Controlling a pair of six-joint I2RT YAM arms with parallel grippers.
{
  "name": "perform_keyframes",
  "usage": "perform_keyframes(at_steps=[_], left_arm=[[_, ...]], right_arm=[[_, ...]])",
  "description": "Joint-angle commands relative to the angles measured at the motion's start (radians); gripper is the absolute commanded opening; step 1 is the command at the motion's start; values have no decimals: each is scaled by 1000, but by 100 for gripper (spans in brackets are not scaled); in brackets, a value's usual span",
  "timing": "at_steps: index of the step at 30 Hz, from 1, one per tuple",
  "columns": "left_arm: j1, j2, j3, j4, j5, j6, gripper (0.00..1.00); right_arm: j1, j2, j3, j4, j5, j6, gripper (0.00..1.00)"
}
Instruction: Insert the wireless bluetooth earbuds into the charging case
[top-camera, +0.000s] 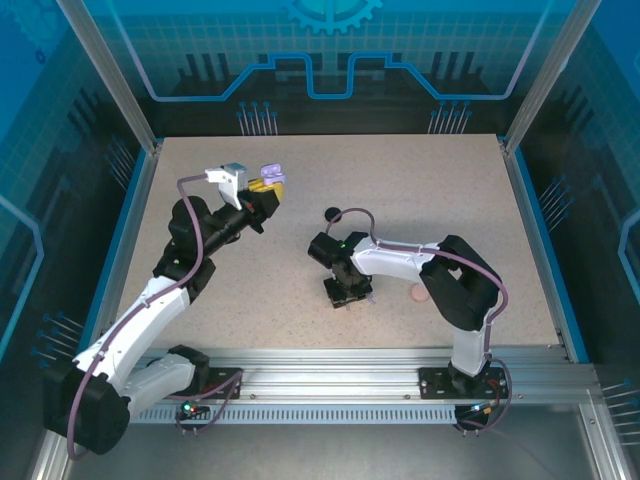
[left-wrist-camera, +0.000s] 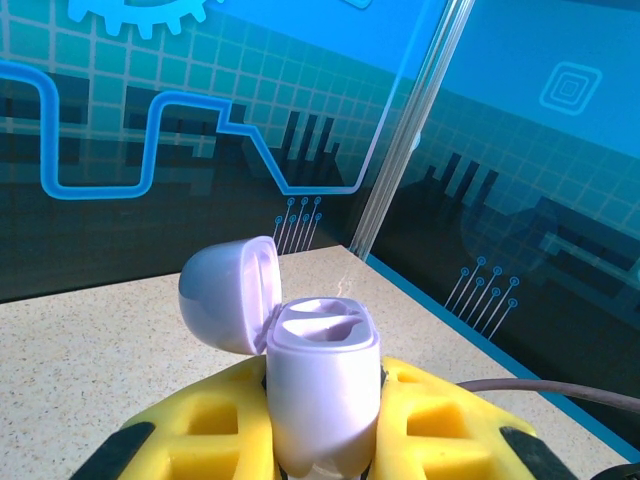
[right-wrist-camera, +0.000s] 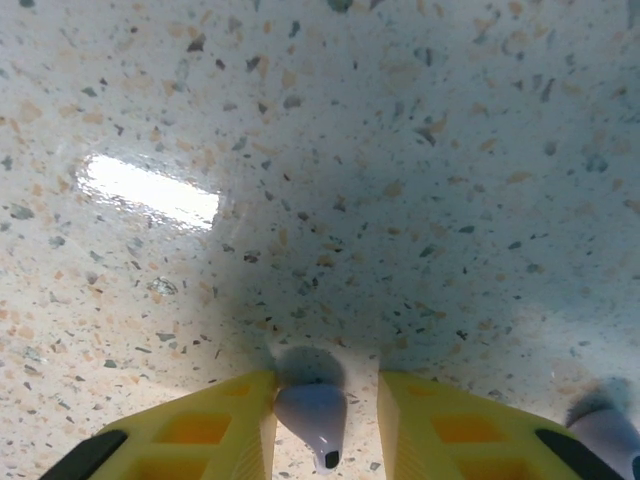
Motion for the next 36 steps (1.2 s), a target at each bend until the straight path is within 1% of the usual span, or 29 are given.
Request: perform_keyframes(at_steps=[1, 6, 11, 20, 24, 27, 32, 36], left_arm=[[-8, 0, 3, 24, -15, 17, 0], [-8, 3, 5, 27, -14, 17, 0], [-11, 5, 6, 27, -12, 17, 0], [-16, 0, 8, 52, 33, 20, 0], [-22, -7, -1, 94, 57, 32, 0], [-27, -12, -20, 142, 65, 61, 0], [-42, -6, -70, 277, 99, 154, 0], [-60, 6, -79, 298, 99, 233, 0]], right_arm=[[16, 30, 15, 20, -10, 17, 29], [33, 26, 29, 8, 1, 23, 24], [41, 2, 35, 1, 21, 27, 17], [26, -135, 77, -31, 92, 22, 16], [-7, -217, 133, -59, 115, -2, 16], [-51, -286, 206, -85, 126, -39, 17], [-141, -365, 346, -110, 102, -111, 17], [-183, -384, 472, -114, 79, -162, 18]])
